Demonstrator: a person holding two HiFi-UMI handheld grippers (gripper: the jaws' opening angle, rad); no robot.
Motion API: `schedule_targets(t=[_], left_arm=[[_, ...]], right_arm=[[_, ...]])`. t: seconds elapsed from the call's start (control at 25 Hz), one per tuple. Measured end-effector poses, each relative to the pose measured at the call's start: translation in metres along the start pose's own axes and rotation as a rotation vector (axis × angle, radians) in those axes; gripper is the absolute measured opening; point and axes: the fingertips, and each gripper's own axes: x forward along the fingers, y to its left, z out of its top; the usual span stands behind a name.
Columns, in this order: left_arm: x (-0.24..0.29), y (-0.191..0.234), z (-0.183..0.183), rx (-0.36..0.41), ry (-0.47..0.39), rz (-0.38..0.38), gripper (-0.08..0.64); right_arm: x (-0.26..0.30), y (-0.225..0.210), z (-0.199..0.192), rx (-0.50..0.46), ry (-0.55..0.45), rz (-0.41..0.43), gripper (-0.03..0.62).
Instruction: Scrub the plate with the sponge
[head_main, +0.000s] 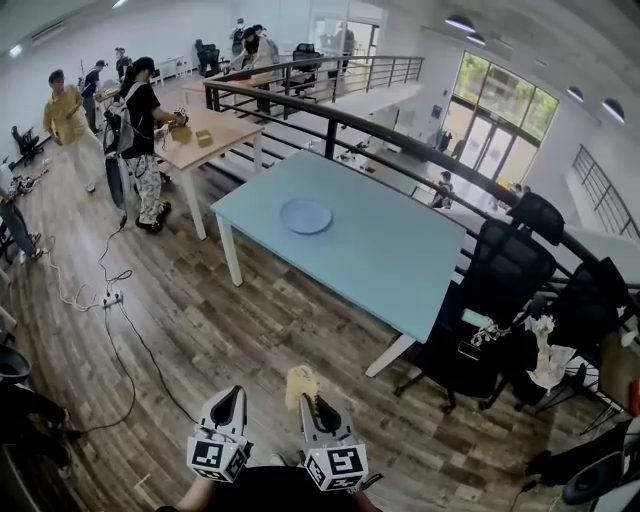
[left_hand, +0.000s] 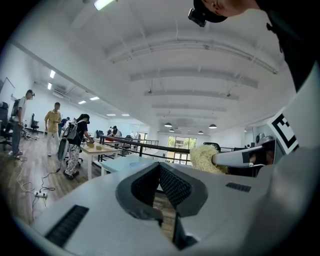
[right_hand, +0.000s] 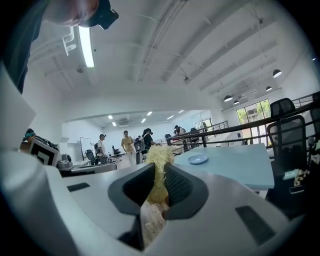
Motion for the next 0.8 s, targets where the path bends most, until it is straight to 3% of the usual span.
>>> schedule_targets(t=[0.48,0.8], left_arm=[[-0.034,0.046,0.0,-0.017,-0.029,0.03,0.003],[-0.022,0.05,-0.002,-0.016,-0.036,0.015,0.003]], right_arm=[[0.003,0.042,-0.009,0.009,-0.043,-0.04,0.064],[0.016,0.036,-0.012,-0.018,-0.025,-0.059,0.064]])
